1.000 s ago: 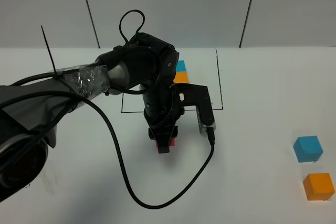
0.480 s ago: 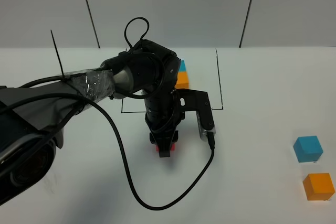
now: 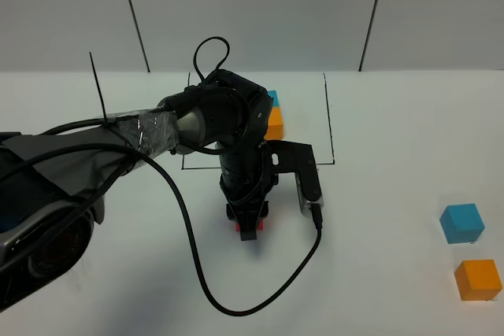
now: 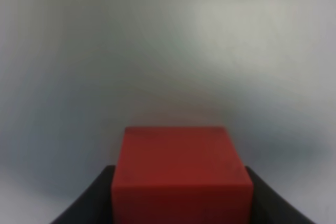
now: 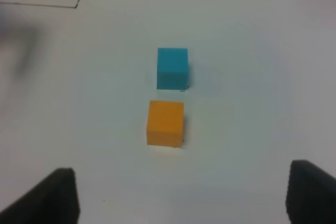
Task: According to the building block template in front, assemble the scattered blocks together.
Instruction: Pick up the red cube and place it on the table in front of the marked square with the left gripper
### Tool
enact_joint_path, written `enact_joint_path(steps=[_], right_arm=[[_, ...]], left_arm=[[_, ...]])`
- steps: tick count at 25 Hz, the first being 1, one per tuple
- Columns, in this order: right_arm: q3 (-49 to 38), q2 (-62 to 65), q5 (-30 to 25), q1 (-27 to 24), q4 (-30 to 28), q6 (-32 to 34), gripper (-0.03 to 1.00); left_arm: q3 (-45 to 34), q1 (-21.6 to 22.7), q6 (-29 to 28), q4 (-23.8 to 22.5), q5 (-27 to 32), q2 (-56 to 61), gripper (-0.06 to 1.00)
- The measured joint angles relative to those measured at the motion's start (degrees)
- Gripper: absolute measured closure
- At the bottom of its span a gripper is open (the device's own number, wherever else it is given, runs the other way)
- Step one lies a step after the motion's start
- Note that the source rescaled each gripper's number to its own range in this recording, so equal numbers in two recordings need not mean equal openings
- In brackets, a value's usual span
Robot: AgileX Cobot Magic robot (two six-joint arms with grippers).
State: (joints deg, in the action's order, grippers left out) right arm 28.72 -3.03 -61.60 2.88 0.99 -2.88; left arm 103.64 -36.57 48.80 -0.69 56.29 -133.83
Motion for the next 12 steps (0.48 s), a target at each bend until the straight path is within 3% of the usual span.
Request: enact_joint_path(steps=[12], right_arm=[[0.0, 0.0, 0.0, 0.0, 0.0, 0.0, 0.33]], left_arm=[[0.0, 0.0, -0.1, 0.0, 0.3, 0.0, 0.94]])
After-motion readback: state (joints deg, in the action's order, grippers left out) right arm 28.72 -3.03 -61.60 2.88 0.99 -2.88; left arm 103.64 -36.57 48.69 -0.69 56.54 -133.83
